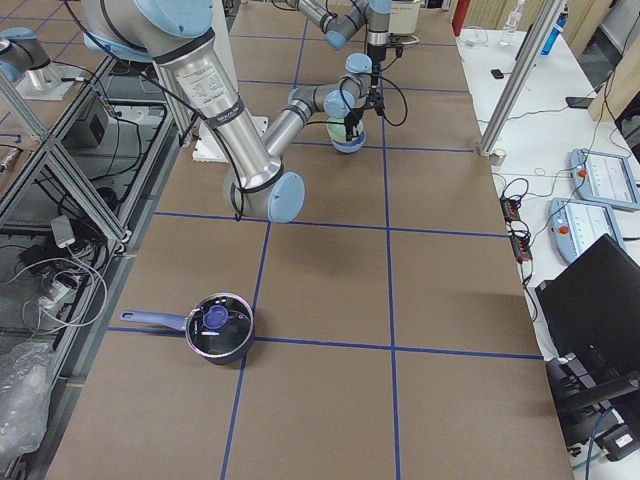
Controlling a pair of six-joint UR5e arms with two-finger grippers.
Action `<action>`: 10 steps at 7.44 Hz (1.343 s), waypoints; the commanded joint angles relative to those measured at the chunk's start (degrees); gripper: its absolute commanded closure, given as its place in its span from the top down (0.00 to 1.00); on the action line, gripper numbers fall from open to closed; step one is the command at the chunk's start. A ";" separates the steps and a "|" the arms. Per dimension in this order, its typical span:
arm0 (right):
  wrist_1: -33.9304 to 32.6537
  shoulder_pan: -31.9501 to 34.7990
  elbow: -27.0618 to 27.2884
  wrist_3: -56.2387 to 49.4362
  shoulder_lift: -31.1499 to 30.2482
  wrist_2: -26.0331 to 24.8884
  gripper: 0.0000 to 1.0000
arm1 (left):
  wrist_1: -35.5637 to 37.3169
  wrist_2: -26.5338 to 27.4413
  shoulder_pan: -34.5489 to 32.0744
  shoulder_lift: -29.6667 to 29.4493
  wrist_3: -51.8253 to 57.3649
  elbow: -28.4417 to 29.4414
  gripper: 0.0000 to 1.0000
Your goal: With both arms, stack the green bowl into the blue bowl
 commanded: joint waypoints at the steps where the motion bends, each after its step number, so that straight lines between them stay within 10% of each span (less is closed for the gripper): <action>1: 0.32 -0.04 -0.29 -0.11 -0.08 -0.02 0.00 | -0.07 -0.06 0.00 0.04 0.02 0.07 0.65; 10: 0.32 -0.04 -3.98 -0.38 2.65 -1.07 0.00 | -0.51 0.03 0.08 0.39 0.02 0.43 0.65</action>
